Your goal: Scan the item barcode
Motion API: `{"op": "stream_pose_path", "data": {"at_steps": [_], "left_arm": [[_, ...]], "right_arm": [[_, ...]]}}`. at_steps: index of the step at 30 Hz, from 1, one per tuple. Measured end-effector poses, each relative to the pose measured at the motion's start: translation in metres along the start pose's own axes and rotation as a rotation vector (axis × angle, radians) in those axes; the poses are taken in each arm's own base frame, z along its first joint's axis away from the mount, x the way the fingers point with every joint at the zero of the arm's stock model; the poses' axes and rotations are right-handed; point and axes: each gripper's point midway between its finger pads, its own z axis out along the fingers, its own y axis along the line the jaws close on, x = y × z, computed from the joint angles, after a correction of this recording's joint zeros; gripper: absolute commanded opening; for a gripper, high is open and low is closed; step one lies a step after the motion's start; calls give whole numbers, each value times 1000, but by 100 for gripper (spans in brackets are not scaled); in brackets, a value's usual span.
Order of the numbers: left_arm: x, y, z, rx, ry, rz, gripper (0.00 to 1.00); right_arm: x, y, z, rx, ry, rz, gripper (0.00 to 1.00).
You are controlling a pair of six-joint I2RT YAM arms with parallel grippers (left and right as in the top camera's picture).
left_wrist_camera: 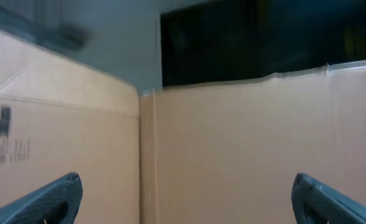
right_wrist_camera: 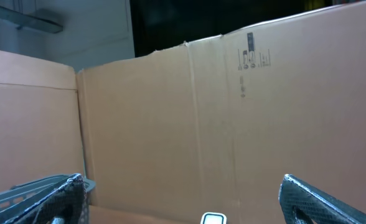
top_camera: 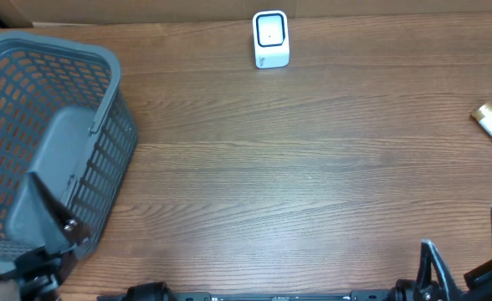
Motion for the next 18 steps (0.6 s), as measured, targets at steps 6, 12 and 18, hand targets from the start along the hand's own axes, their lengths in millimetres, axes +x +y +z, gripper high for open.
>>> {"op": "stream_pose_path", "data": {"at_steps": [6,12,18], "left_arm": [[-22,3,-1,-10,-88,-19,100],[-22,3,-1,-10,-88,-18,100],[-22,-3,-5,27,-90,-58,100]], "right_arm": [[16,-9,0,33,15,-2,100],[14,-4,-6,-10,-10,-6,100],[39,-18,-6,49,79,0,100]]}}
